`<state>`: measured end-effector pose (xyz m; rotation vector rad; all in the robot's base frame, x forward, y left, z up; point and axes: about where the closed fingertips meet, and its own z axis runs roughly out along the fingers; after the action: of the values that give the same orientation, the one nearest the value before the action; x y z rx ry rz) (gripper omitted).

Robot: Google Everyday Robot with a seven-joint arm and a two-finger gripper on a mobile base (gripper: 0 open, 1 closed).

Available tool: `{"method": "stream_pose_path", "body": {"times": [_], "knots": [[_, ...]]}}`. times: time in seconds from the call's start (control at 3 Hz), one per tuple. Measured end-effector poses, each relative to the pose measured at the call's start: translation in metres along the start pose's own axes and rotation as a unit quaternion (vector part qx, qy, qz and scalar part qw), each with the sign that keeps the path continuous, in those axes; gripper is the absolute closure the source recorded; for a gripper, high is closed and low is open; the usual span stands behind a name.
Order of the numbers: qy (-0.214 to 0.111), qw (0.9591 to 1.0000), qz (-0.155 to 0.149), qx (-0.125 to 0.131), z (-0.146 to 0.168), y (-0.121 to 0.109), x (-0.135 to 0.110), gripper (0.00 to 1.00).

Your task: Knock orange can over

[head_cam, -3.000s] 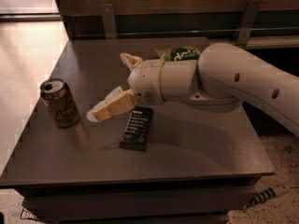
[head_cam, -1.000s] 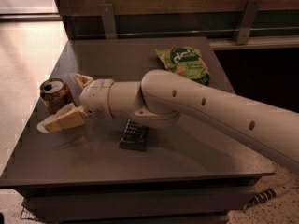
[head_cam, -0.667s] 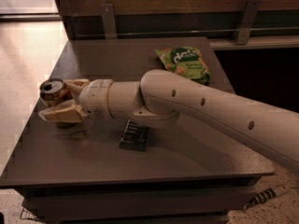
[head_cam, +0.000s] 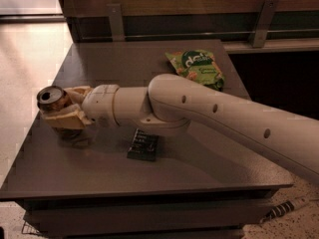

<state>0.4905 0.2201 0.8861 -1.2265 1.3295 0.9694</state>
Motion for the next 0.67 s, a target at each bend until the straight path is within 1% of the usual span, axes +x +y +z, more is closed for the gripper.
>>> {"method": "stream_pose_path", "body": {"times": [0.33, 0.67], "knots": [[0.0, 1.0, -0.001, -0.001, 0.001, 0.0011, -0.0008, 1.0], [0.002, 1.0, 0.0, -0.002, 0.0003, 0.0009, -0.0014, 1.0]]}}
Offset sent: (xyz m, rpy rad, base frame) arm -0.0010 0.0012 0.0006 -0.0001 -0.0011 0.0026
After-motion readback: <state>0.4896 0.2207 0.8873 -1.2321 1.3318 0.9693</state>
